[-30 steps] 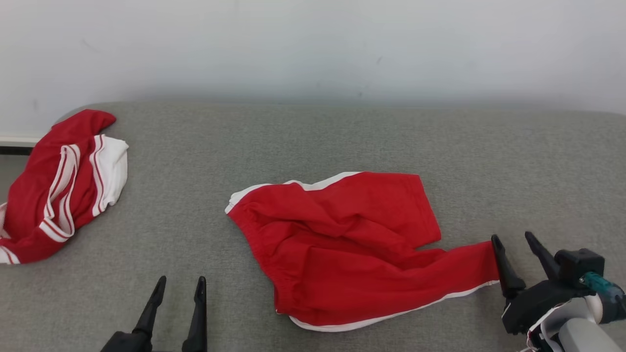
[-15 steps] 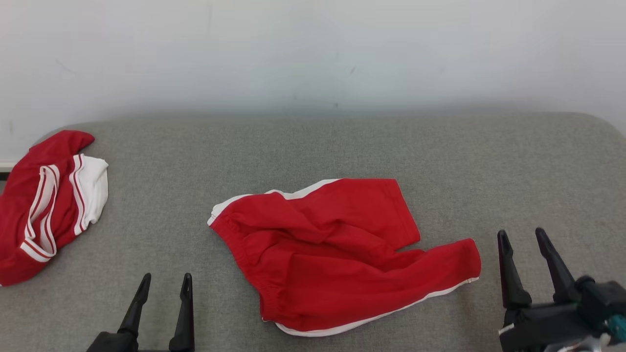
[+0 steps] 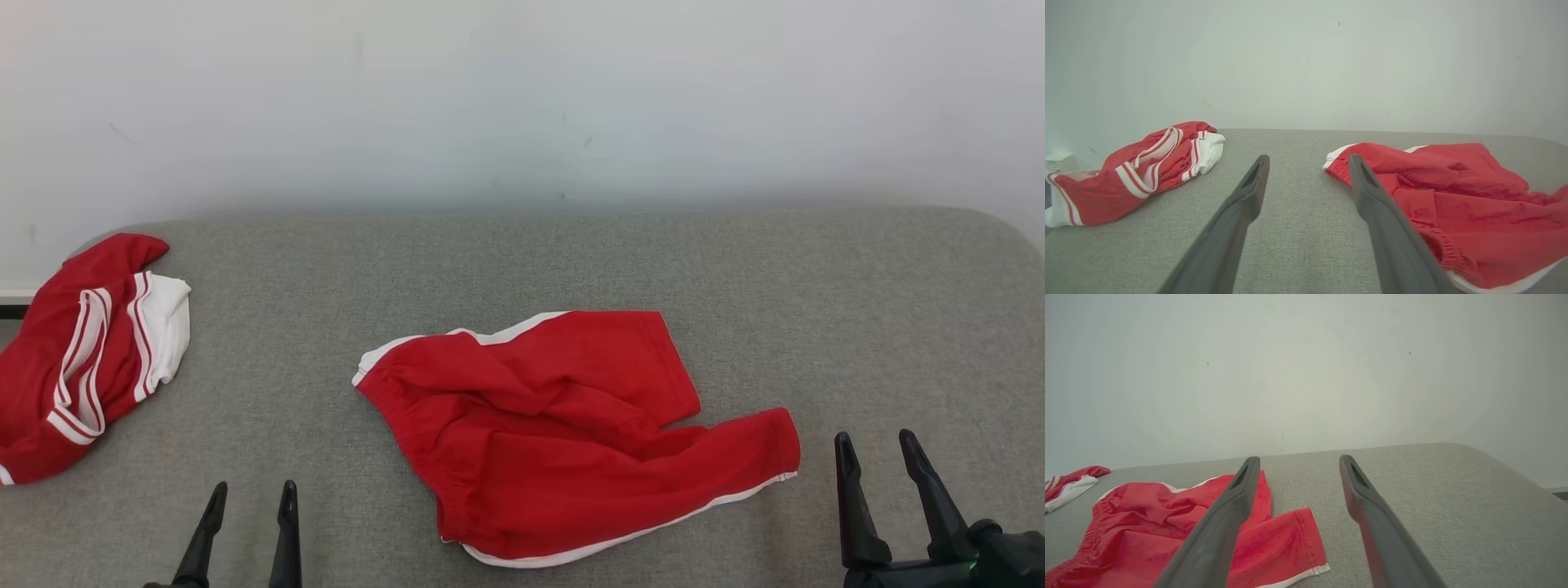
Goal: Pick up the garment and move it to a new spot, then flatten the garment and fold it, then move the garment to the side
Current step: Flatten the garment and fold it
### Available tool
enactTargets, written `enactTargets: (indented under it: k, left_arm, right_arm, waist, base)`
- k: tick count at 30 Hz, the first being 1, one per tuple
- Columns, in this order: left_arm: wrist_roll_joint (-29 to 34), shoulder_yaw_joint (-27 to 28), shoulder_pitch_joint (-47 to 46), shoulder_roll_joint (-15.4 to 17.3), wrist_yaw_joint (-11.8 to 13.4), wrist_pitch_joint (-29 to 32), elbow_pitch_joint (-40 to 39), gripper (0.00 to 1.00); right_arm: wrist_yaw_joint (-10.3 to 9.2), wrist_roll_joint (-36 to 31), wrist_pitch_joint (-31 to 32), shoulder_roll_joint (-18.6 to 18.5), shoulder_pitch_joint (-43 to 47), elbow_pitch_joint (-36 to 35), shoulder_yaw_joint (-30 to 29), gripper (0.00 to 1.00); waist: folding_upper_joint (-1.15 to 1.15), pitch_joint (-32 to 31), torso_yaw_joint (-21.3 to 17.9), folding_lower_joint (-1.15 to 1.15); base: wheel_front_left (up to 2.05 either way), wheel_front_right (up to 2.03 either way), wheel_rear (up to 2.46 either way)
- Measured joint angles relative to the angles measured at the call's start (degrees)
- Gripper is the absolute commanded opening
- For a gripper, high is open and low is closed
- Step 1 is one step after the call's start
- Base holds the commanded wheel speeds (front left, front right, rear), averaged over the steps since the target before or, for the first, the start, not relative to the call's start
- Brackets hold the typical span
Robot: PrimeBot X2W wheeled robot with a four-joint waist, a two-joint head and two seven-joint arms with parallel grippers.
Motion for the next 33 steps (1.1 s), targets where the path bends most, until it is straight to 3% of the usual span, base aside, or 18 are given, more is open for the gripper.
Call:
enactTargets:
  k: [10,23,33]
  left_arm:
    - [0.69,0.07,0.37,-0.31,0.0,0.0,0.41,1.0]
    - [-2.0,-19.78,-4.64,8.06,-0.02,0.0,9.8,1.0]
    - [-5.63,-32.31,-14.03,10.67,-0.03,0.0,18.44,1.0]
  right_arm:
    - [0.0,-0.04,0.0,-0.02,0.45,0.65,1.04,1.0]
    - [0.0,1.53,-0.01,-7.65,-4.69,13.83,5.32,1.0]
    - [0.0,2.29,0.0,-10.36,-13.9,26.88,11.78,1.0]
  waist:
    - [0.0,-0.24,0.23,0.0]
    - [0.0,2.34,0.39,0.0]
    - [0.0,6.43,-0.22,0.01]
  base:
    - [0.0,0.0,0.0]
    - [0.0,0.0,0.0]
    - [0.0,0.0,0.0]
